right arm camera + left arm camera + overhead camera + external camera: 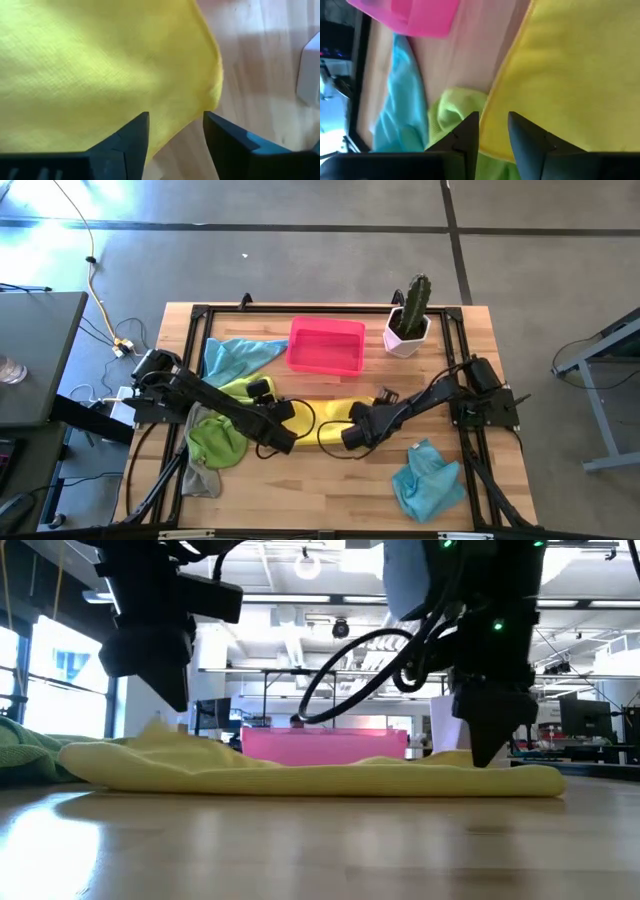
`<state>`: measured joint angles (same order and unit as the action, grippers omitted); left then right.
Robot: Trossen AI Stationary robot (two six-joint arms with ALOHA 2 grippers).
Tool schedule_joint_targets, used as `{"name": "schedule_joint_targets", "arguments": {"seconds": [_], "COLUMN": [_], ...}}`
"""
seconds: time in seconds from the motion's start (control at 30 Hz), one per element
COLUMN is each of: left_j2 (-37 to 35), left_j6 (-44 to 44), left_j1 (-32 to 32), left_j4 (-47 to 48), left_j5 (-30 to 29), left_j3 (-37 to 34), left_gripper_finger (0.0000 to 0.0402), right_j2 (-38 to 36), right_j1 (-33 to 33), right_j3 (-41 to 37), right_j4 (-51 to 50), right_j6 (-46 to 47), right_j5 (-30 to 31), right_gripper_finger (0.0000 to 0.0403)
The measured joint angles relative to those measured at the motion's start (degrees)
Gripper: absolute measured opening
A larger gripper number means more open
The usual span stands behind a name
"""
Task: Fold microfiber towels
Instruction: Fold the yellow microfiber cloth on the table
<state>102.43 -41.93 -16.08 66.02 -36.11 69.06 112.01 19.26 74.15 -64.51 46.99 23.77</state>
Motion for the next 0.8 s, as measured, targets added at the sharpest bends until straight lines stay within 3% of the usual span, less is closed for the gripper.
{"name": "schedule_joint_targets", "arguments": {"seconds": [0.3,0.57,0.8], "left_j2": [0.0,0.0,0.0], "left_j6": [9.7,15.8,27.2], "left_j1": [-0.1,-0.1,-0.1], "left_j4": [0.0,-3.2,-14.5], "left_j5": [-0.5,3.0,11.5], "left_j3": [0.0,0.0,0.0], "left_gripper_finger": [0.0091,0.0080,0.0074], "right_j2": [0.0,0.0,0.0], "right_j1": [5.8,10.6,15.0], "right_j3": [0.0,0.0,0.0], "right_j4": [-1.4,-1.9,-2.4], "right_j6": [12.1,20.0,27.0], "right_j5": [0.2,1.4,2.9], "right_gripper_finger": [0.0172,0.0171,0.0171]}}
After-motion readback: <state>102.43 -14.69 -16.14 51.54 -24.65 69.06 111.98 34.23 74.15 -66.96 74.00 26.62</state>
